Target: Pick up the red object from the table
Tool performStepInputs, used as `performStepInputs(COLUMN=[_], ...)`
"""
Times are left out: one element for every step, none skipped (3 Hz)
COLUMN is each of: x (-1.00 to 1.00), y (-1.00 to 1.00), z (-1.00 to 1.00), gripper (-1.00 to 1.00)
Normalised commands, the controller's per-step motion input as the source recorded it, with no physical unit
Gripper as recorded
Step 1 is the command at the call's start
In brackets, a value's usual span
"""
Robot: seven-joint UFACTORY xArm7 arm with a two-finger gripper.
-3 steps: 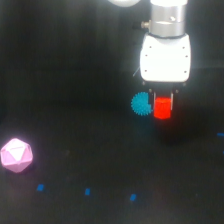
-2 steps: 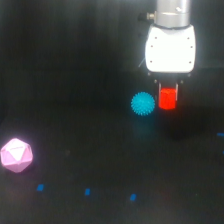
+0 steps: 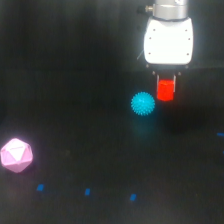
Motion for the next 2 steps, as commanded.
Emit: performStepInputs(x=[0.08,-0.49], y=[-0.09,-0.59], z=[0.51,0.30], gripper=[-0.99,-1.00])
